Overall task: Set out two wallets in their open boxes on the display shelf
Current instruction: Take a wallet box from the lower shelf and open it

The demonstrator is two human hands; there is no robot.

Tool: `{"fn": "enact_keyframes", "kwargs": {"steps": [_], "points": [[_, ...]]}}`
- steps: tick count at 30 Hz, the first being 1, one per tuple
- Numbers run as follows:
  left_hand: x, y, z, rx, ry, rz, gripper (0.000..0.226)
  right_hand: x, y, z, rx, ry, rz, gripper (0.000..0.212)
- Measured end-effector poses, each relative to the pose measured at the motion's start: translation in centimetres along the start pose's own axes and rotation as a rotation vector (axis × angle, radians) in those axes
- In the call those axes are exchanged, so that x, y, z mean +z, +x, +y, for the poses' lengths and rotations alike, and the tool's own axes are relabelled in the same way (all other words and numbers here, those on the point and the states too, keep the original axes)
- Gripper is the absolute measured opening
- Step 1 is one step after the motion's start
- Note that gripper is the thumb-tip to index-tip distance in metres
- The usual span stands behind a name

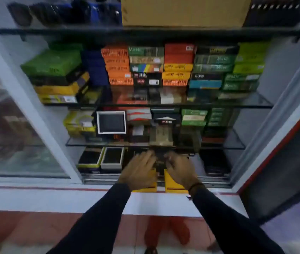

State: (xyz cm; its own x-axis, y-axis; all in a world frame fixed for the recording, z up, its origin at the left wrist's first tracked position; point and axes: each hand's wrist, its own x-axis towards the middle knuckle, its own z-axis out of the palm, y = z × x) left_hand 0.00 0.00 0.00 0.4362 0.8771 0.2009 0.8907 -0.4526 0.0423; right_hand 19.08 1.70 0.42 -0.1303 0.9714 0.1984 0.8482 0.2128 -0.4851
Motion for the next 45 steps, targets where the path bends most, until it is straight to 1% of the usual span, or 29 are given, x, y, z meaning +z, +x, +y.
{"fn": "enact_keyframes", "kwargs": {"steps": [1,2,3,4,5,7,9,11,12,15,17,18,20,22,24,26,28,29,30,32,33,34,35,38,40,43,45], "points": [[1.6,0.2,0.0,-0.019,-0.036,-0.123,0.07,1.3,0.1,0.3,0.103,0.091,-0.182,0.029],[2.4,0.6,0.1,-0.05,-0.076,-0.193,0.081,2.2,0.1,0.2,0.206,0.183,-0.388,0.03],[3.8,0.8,0.0,-0.075,-0.09,-0.268,0.094,3.4,0.0,0.3,0.278,0.259,-0.56,0.03],[4.7,0.9,-0.1,-0.106,-0.089,-0.342,0.106,4.3,-0.1,0.1,0.381,0.345,-0.682,0.032],[6.2,1.5,-0.4,-0.117,-0.081,-0.391,0.117,5.3,0.1,0.3,0.47,0.428,-0.758,0.035],[7.9,1.9,-0.7,-0.147,-0.072,-0.447,0.129,6.4,0.0,0.3,0.603,0.537,-0.817,0.029],[9.3,2.4,-1.3,-0.17,-0.065,-0.484,0.126,7.4,0.1,0.7,0.649,0.592,-0.839,0.021],[10.2,2.7,-1.6,-0.165,-0.046,-0.479,0.117,8.0,0.1,1.4,0.706,0.688,-0.829,0.018],[10.3,2.9,-1.8,-0.152,-0.055,-0.467,0.116,8.1,0.2,1.6,0.726,0.745,-0.82,0.02],[9.8,3.5,-2.8,-0.118,-0.137,-0.458,0.127,8.5,0.6,2.6,0.768,0.867,-0.812,0.027],[8.8,3.5,-3.6,-0.122,-0.223,-0.435,0.134,8.8,0.9,3.0,0.792,0.881,-0.793,0.027],[8.2,3.4,-4.1,-0.136,-0.278,-0.418,0.135,9.0,1.1,2.9,0.801,0.86,-0.789,0.026],[7.0,3.3,-4.9,-0.161,-0.395,-0.394,0.128,9.5,1.3,2.7,0.811,0.77,-0.752,0.027],[5.7,3.0,-5.9,-0.174,-0.48,-0.401,0.113,10.2,1.4,2.3,0.801,0.627,-0.631,0.024],[4.6,2.0,-7.2,-0.194,-0.549,-0.415,0.094,11.0,1.5,2.1,0.743,0.463,-0.492,0.022],[3.9,0.6,-8.6,-0.215,-0.623,-0.411,0.085,11.4,1.4,2.1,0.675,0.305,-0.437,0.021],[3.4,-1.1,-10.1,-0.287,-0.709,-0.395,0.084,11.7,1.4,1.9,0.647,0.246,-0.412,0.017],[3.2,-1.9,-10.6,-0.356,-0.746,-0.377,0.081,11.8,1.4,1.9,0.647,0.247,-0.397,0.015],[3.0,-2.6,-11.2,-0.448,-0.789,-0.34,0.073,11.9,1.4,1.7,0.649,0.255,-0.38,0.013],[3.1,-3.7,-12.0,-0.643,-0.903,-0.194,0.048,12.0,1.4,1.6,0.661,0.272,-0.338,0.009],[3.4,-4.1,-12.3,-0.717,-0.912,-0.109,0.041,12.0,1.4,1.5,0.661,0.273,-0.32,0.01],[3.5,-4.6,-12.5,-0.774,-0.884,-0.047,0.038,12.1,1.4,1.4,0.649,0.267,-0.304,0.011],[3.7,-5.1,-12.6,-0.821,-0.853,-0.021,0.039,12.1,1.4,1.3,0.636,0.261,-0.289,0.012],[4.4,-6.2,-12.1,-0.946,-0.747,-0.037,0.05,12.3,1.3,1.1,0.558,0.238,-0.247,0.018],[4.8,-6.3,-11.4,-1.025,-0.754,0.017,0.056,12.3,1.2,1.1,0.493,0.21,-0.232,0.02],[5.6,-5.8,-10.3,-1.102,-0.755,0.041,0.054,11.9,1.0,1.3,0.432,0.176,-0.187,0.023],[6.2,-5.3,-9.8,-1.169,-0.771,0.053,0.048,11.4,0.9,1.5,0.417,0.166,-0.146,0.026]]}}
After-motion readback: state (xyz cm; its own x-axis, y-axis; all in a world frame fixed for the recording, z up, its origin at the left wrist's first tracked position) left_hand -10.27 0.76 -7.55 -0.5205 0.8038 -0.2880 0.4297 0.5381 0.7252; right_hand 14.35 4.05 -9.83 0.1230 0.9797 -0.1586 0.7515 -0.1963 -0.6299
